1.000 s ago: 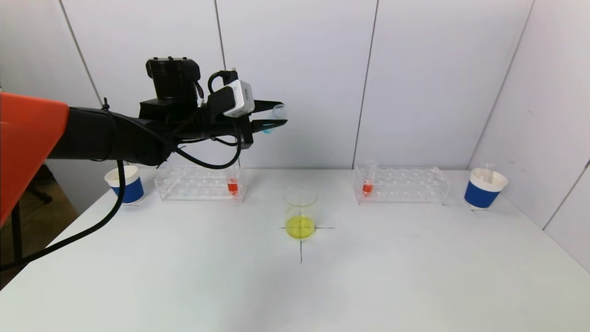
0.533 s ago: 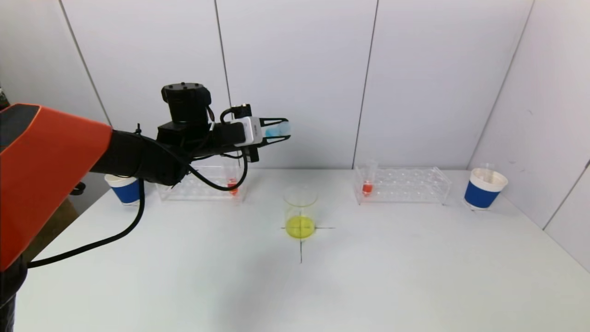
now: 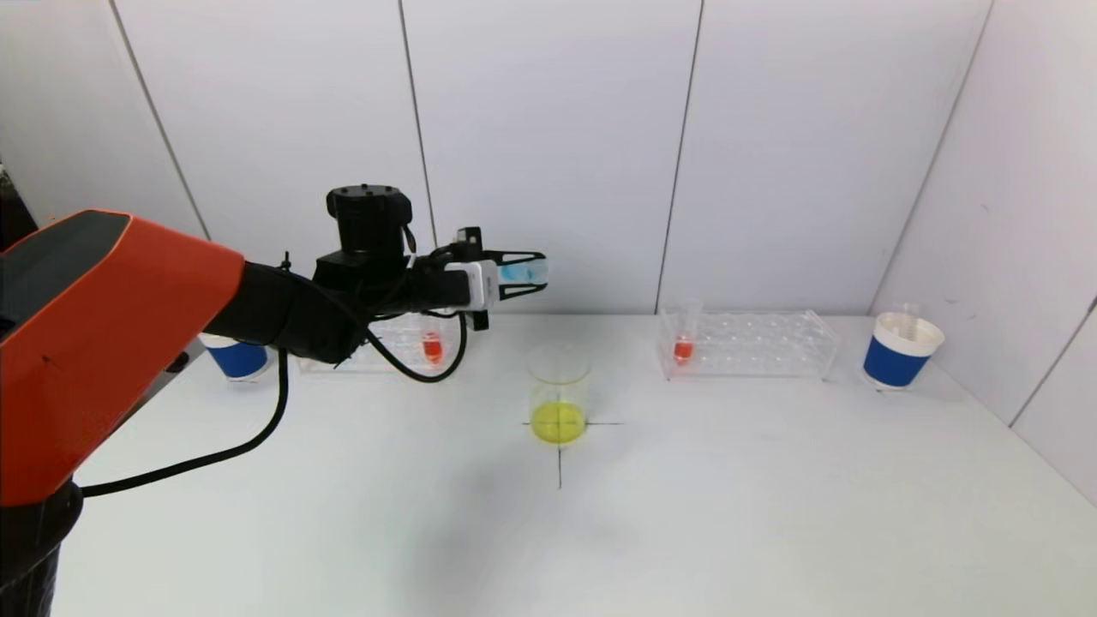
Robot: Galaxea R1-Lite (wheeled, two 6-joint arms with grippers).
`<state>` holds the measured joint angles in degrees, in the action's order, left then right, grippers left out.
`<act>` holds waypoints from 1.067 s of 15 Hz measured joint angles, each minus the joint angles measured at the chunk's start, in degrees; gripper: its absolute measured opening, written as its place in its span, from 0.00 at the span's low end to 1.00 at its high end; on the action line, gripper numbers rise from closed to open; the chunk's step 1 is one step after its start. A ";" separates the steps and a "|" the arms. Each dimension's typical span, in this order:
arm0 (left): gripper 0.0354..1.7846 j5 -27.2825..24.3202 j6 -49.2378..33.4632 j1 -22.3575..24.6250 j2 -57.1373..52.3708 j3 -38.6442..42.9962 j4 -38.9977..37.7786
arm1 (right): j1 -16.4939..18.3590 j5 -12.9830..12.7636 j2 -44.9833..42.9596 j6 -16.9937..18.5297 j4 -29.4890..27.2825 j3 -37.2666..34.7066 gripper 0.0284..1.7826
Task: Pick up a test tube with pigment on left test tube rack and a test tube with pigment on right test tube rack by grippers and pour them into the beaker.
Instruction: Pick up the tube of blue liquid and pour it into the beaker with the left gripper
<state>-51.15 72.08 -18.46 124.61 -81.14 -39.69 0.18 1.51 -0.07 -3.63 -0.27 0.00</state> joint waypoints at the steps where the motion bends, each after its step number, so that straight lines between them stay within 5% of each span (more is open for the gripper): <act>1: 0.22 -0.04 0.63 -0.33 0.26 0.29 0.11 | 0.00 0.00 0.00 0.00 0.00 0.00 0.99; 16: 0.22 0.28 11.04 -1.00 0.33 1.23 6.27 | 0.00 0.00 0.00 0.00 0.02 0.00 0.99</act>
<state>-50.87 83.13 -19.46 124.94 -79.91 -33.43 0.18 1.51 -0.07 -3.63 -0.24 0.00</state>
